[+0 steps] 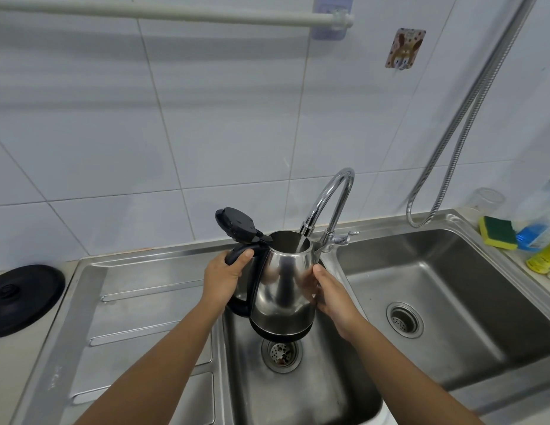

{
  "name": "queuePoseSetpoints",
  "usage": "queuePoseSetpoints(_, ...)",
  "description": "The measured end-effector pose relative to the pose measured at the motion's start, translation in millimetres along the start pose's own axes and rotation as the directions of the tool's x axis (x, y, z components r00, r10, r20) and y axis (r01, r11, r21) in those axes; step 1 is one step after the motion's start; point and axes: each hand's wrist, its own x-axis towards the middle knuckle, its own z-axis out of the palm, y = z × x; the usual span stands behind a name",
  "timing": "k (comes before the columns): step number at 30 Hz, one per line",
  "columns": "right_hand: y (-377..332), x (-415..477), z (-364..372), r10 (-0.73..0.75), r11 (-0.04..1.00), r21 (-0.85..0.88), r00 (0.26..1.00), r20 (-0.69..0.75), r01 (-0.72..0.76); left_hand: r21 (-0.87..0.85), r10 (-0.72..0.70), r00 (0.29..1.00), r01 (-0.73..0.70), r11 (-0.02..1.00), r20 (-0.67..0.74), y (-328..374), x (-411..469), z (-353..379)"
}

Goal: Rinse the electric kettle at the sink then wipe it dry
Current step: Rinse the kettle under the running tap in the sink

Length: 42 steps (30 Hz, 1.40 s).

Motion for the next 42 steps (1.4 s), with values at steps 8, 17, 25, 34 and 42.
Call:
queuePoseSetpoints(8, 2.0, 1.9, -0.3, 0.007, 0.999, -0.039, 1.0, 0.003, -0.007, 0.01, -0.002, 1.0, 0.002, 1.0, 0.009, -3.1, 1.5, -1.6)
queuePoseSetpoints(17, 2.9, 6.6, 0.0, 0.019, 0.998, -0.055, 1.0, -0.003, -0.019, -0.005, -0.001, 1.0, 0.002, 1.0, 0.018, -2.1, 0.1, -2.6)
queuePoseSetpoints(25, 6.9, 6.0, -0.4, 0.01, 0.997, -0.071, 1.0, -0.002, -0.01, -0.011, 0.002, 1.0, -0.002, 1.0, 0.013, -3.0, 0.4, -0.8)
queuePoseSetpoints(34, 7.6, 8.8, -0.8, 0.005, 0.998, -0.068, 1.0, -0.016, -0.006, -0.018, 0.006, 1.0, -0.006, 1.0, 0.013, -1.9, 0.0, 1.3)
queuePoseSetpoints(42, 9.1, 8.9, -4.3, 0.004, 0.997, -0.073, 1.0, -0.025, -0.006, -0.023, 0.0, 1.0, 0.0, 1.0, 0.02, -2.4, 1.3, 4.2)
